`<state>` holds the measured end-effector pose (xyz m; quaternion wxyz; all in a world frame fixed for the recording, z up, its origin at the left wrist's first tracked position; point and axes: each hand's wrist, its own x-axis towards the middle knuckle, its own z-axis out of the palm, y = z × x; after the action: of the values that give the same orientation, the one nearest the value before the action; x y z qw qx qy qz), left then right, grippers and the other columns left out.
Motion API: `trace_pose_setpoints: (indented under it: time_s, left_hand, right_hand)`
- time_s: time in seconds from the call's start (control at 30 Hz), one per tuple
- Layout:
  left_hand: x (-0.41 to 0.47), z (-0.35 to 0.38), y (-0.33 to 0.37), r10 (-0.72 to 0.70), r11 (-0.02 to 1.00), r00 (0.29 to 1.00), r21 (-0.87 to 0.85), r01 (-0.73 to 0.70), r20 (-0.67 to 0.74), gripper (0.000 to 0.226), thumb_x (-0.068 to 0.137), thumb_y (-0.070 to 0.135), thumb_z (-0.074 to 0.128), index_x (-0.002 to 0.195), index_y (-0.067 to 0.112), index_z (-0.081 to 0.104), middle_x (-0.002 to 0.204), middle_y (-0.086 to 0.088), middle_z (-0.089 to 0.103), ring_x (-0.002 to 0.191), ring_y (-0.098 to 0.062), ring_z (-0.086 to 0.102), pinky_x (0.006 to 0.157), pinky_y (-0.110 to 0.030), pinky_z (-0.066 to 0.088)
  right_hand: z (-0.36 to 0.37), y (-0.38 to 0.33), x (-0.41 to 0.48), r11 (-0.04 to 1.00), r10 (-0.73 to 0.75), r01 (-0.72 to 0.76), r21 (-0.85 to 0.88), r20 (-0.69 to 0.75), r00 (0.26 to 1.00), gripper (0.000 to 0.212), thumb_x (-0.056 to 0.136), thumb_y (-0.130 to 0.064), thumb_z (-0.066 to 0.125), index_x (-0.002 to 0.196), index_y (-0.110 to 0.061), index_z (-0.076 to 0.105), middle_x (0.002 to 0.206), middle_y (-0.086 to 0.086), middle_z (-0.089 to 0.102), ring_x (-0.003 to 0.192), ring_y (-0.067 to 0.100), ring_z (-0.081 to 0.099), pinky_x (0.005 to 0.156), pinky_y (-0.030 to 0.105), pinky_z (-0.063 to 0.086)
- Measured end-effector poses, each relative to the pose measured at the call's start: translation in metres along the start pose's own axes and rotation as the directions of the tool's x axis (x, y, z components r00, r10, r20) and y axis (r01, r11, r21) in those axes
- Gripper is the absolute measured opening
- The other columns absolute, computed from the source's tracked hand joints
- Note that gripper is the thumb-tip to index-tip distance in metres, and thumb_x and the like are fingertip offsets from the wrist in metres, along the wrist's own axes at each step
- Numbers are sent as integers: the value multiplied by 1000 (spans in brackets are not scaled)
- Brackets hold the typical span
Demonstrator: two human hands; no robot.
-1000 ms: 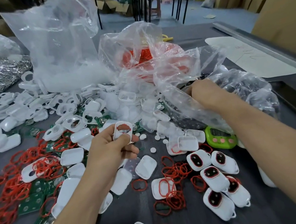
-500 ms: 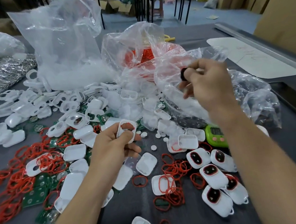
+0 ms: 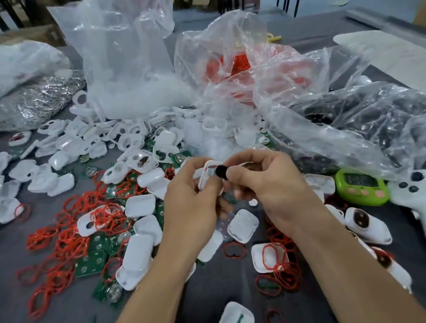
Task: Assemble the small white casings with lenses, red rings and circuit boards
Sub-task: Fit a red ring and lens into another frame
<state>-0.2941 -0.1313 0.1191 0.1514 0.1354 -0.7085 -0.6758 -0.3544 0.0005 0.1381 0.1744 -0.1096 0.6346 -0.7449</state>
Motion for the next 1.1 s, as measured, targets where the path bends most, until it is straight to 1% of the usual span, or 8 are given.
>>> trace_pose_setpoints:
  time_s: [0.1,0.2,0.3,0.47,0.67,0.77,0.93,1.1]
  left_hand:
    - [-1,-1,0,-9,999,999,-34,11,45,27,91,4,56,99,26,69,70,-12,72,55,-31,67,49,-33,52]
    - [-4,-1,2,-19,996,996,-88,27,87,26,88,7,59,99,26,72,77,-12,75,62,-29,71,51,-28,53]
    - [-6,1,2,-30,992,993,-116,43,110,23,94,9,58,105,26,70,82,-12,76,66,-30,74,53,-28,54]
    - [-9,6,3,7,999,996,-33,-4,90,29,100,1,52,108,26,63,73,-9,75,63,-23,74,55,-27,57]
    - [-12,5,5,30,999,992,-14,-28,119,33,102,2,49,108,30,65,84,-4,78,72,-20,77,58,-24,57]
    - [-12,5,4,39,999,992,-38,-35,117,33,103,3,47,108,29,66,86,-7,78,79,-23,78,63,-31,62]
    - [-12,4,3,57,998,994,-14,-56,95,26,106,10,48,105,31,65,80,-8,76,72,-28,77,68,-52,64]
    - [-13,6,5,93,992,993,-93,-86,71,23,106,8,50,100,23,66,74,-9,74,67,-22,75,57,-29,59]
  right_hand:
    - [-1,1,-2,997,-33,31,-66,-35,999,25,83,6,75,73,-16,80,64,14,71,50,17,61,47,22,48]
    - [-1,3,-2,981,-124,98,-168,-151,981,23,79,2,81,71,-19,82,72,5,78,63,18,73,61,27,59]
    - [0,4,-2,921,-248,160,-355,-220,943,24,78,-4,83,70,-27,80,71,-9,77,68,9,75,64,20,56]
    - [8,5,-7,837,-376,256,-483,-169,911,22,80,-7,84,79,-29,81,78,-18,76,72,-1,71,63,9,51]
    - [14,6,-12,726,-482,287,-625,-166,860,13,83,-15,84,86,-28,82,70,-25,71,73,-4,70,67,6,50]
    - [16,6,-13,707,-525,301,-640,-188,830,11,82,-16,85,85,-27,82,67,-24,69,70,-3,69,67,7,50]
    - [17,5,-13,723,-506,272,-635,-219,834,9,78,-20,87,77,-25,80,68,-21,72,62,-1,69,62,15,53]
    - [19,5,-15,717,-536,284,-637,-243,809,14,79,-23,88,73,-27,76,74,-23,70,64,1,68,61,15,51]
